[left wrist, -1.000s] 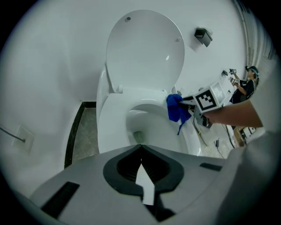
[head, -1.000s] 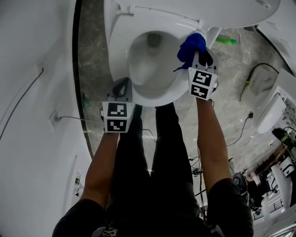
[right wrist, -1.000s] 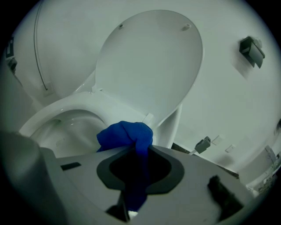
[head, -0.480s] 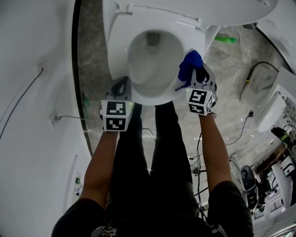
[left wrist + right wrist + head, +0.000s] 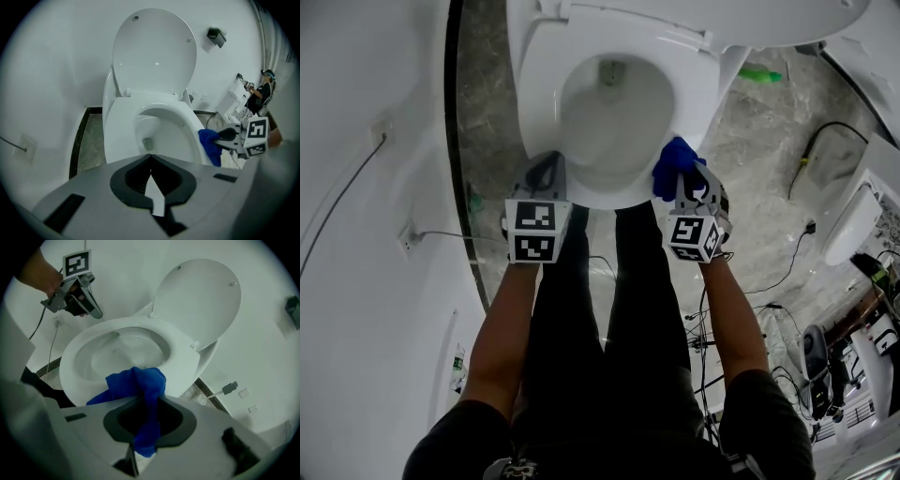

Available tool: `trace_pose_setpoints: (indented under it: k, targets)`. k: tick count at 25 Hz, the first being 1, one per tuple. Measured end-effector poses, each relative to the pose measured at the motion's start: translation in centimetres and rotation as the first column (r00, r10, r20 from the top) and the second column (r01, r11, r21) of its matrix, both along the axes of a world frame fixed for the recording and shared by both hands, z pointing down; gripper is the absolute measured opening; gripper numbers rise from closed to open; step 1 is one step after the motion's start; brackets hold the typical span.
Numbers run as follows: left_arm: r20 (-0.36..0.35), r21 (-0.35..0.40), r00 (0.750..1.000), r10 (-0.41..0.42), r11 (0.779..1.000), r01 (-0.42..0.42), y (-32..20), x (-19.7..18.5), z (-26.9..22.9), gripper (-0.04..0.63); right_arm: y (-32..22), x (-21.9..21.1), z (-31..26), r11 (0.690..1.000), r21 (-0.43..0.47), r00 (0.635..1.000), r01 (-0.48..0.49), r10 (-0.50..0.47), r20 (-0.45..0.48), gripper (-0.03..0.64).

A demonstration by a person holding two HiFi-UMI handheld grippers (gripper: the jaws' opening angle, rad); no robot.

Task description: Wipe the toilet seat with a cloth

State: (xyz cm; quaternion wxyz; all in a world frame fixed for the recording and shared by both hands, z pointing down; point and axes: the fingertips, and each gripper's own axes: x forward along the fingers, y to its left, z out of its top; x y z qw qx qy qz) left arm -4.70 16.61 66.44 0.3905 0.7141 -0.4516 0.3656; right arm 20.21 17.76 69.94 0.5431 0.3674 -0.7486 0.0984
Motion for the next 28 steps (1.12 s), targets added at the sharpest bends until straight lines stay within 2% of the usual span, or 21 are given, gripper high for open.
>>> trace_pose_setpoints:
  k: [11,19,28]
  targets:
    - [-0.004,0.0,1.0,0.004,1.0,-0.004,0.6,-0.2,0.1,0.009,6.3,-4.0,0.3,0.979,-0.092,0.983,0.182,-0.182,0.007,0.057]
    - [-0.002,0.005,1.0,-0.007,1.0,0.007,1.3,-1.3,0.0,0.009,9.8,-8.6,0.2,0.93,-0.126,0.939,0.344,-0.341,0.05,0.057]
    - [0.01,0.006,0.999,-0.048,0.999,0.048,2.2,-3.9,0.2,0.009,10.9,-15.2,0.4,0.889,-0.111,0.894,0.444,-0.432,0.12,0.057]
